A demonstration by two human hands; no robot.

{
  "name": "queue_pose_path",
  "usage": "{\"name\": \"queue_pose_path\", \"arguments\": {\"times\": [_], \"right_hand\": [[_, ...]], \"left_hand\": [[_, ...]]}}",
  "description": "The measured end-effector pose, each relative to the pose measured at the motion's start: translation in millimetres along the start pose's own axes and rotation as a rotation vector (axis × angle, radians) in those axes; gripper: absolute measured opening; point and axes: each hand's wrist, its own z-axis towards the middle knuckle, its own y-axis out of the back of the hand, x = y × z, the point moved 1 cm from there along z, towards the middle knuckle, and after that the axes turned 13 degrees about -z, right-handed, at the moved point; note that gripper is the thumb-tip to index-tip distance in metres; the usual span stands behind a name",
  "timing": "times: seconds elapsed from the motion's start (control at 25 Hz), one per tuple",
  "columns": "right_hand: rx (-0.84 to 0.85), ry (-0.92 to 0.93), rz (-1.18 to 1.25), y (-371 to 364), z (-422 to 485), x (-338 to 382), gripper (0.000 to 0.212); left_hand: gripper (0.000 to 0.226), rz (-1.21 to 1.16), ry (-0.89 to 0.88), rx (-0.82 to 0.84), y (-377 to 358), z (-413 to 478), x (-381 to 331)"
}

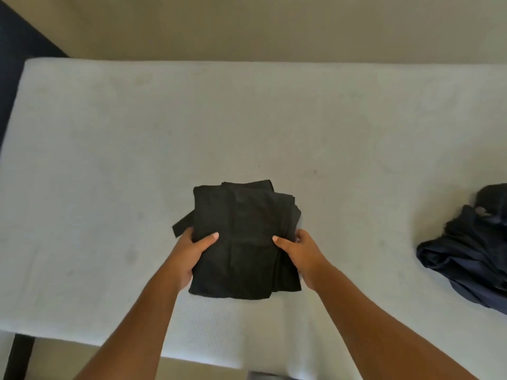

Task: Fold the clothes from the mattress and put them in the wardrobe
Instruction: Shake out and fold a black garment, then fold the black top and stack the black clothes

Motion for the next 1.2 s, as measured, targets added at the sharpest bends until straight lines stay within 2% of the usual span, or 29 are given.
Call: {"name": "queue_pose_path", "arguments": {"times": [0.12,0.16,0.24,0.28,0.32,0.36,0.4,0.48,0.56,0.64,0.76,0.84,0.92,1.04,1.12,1.2], "right_hand": [[-0.136,-0.045,-0.135,-21.1,37.6,-17.1,0.076],[-0.227,-0.033,-0.254,-27.2,36.5,-20.3,0.076],[-0.524,0.141,-0.65,-37.2,21.9,-25.8,0.077],[-0.625,0.303,-0.871,-42.7,14.5,-28.6,0.078],[-0.629,0.474,-1.059,-46.2,9.4,-32.4,0.077],[-0.536,0.595,-1.215,-47.4,7.9,-40.4,0.076],[-0.431,0.646,-1.331,-44.4,10.4,-50.9,0.074],[-0.277,0.601,-1.448,-28.8,18.7,-68.6,0.073],[-0.229,0.588,-1.493,-11.7,17.9,-82.3,0.075],[-0.27,0.593,-1.454,5.9,6.6,-87.8,0.073],[-0.53,0.453,-1.35,53.4,-15.9,-98.6,0.069],[-0.749,0.252,-1.255,103.5,-30.2,-117.7,0.072],[-0.886,0.022,-1.18,155.0,-44.9,-137.7,0.079],[-0.931,-0.245,-1.158,229.7,-62.2,-175.8,0.089],[-0.927,-0.322,-1.13,274.1,-67.1,-197.5,0.099],[-0.862,-0.321,-1.048,305.1,-60.1,-210.6,0.105]], "left_hand": [[0.068,0.279,-0.053,-0.173,0.9,37.7,33.2],[0.067,0.409,-0.112,-0.276,-4.1,37.6,41.9],[0.067,0.746,-0.376,-0.479,-21.1,20.9,49.0],[0.069,0.916,-0.538,-0.457,-31.4,12.2,51.1],[0.07,1.073,-0.684,-0.367,-40.5,7.3,54.6],[0.07,1.22,-0.751,-0.234,-43.8,7.6,63.7],[0.068,1.346,-0.762,-0.135,-43.4,10.4,74.1],[0.07,1.516,-0.678,-0.062,-33.5,19.3,90.4],[0.076,1.598,-0.647,-0.067,-33.3,17.6,95.8],[0.081,1.605,-0.699,-0.067,-58.0,5.3,89.9],[0.081,1.647,-0.841,0.16,-135.1,-22.5,82.8],[0.079,1.668,-0.941,0.31,-199.0,-38.7,90.6],[0.077,1.668,-1.001,0.443,-258.7,-50.8,102.0],[0.076,1.663,-0.995,0.645,-330.4,-70.0,127.6],[0.076,1.631,-0.958,0.71,-364.6,-81.2,145.7],[0.077,1.551,-0.851,0.726,-382.6,-90.5,159.5]]}}
